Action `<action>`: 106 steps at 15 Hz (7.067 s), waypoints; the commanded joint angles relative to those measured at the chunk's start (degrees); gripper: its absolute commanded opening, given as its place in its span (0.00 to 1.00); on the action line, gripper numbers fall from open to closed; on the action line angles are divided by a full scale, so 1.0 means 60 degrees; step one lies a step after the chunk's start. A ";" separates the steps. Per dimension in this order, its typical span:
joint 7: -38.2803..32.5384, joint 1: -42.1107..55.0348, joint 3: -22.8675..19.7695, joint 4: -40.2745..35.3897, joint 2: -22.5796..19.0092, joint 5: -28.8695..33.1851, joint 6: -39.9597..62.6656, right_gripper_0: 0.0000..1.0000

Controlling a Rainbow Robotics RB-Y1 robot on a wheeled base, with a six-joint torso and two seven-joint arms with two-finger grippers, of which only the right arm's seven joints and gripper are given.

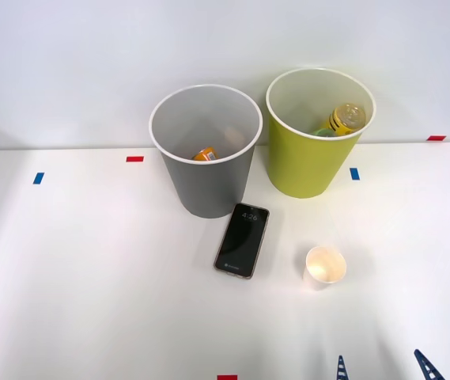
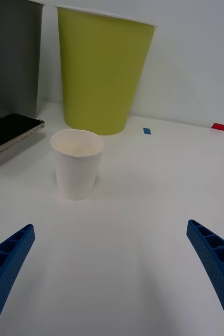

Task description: Put cans in the gray bin, plastic bottles in the light green bin

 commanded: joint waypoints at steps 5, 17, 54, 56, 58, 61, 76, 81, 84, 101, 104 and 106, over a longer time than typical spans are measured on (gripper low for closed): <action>0.0001 0.0000 -0.0001 -0.0001 0.0001 0.0003 0.0003 1.00; 0.0001 0.0000 -0.0001 -0.0001 0.0001 0.0003 0.0003 1.00; 0.0001 0.0000 -0.0001 -0.0001 0.0001 0.0003 0.0003 1.00; 0.0001 0.0000 -0.0001 -0.0001 0.0001 0.0003 0.0003 1.00; 0.0001 0.0000 -0.0001 -0.0001 0.0001 0.0003 0.0003 1.00; 0.0001 0.0000 -0.0001 -0.0001 0.0001 0.0003 0.0003 1.00; 0.0001 0.0000 -0.0001 -0.0001 0.0001 0.0003 0.0003 1.00; 0.0001 0.0000 -0.0001 -0.0001 0.0001 0.0003 0.0003 1.00; 0.0001 0.0000 -0.0001 -0.0001 0.0001 0.0003 0.0003 1.00; 0.0001 0.0000 -0.0001 -0.0001 0.0001 0.0003 0.0003 1.00; 0.0001 0.0000 -0.0001 -0.0001 0.0001 0.0003 0.0003 1.00; 0.0001 0.0000 -0.0001 -0.0001 0.0001 0.0003 0.0003 1.00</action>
